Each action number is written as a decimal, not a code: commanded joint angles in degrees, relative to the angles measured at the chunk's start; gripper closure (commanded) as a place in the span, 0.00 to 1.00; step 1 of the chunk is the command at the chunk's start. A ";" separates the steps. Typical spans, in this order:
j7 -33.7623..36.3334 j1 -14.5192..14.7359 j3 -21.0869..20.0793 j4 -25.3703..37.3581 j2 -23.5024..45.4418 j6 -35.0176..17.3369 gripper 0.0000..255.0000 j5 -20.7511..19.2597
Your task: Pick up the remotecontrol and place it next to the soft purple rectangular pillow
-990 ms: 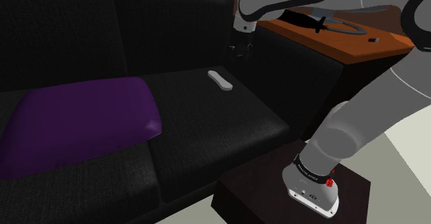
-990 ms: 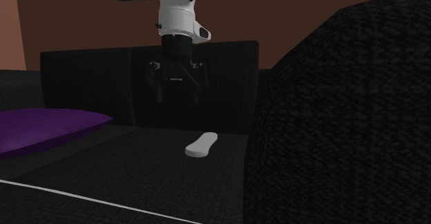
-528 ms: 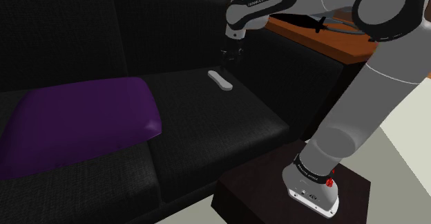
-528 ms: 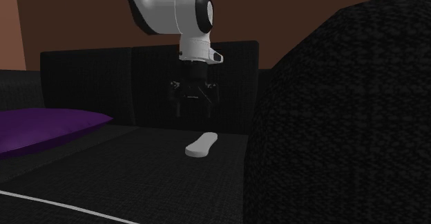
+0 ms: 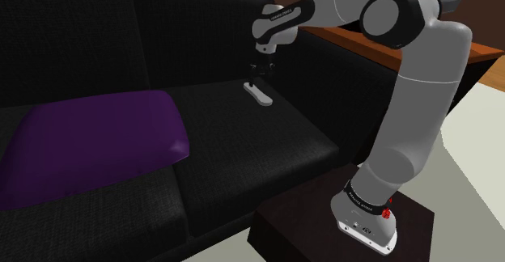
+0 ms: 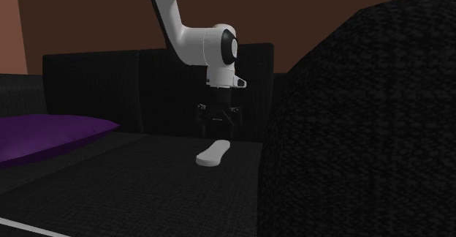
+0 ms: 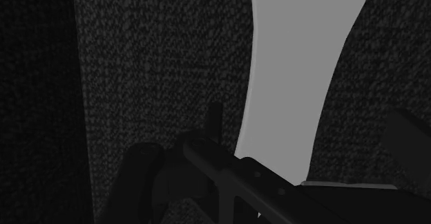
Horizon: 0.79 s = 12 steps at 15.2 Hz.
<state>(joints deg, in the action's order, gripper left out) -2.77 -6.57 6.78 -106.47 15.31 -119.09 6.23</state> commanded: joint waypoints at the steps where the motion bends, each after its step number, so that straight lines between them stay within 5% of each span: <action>1: -0.13 -0.13 -0.04 0.27 1.44 -1.19 0.00 0.36; 12: -0.43 -0.07 -0.26 -1.68 3.26 -4.94 0.00 0.82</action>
<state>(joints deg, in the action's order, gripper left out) -3.19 -6.64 6.52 -108.16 18.55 -124.01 7.04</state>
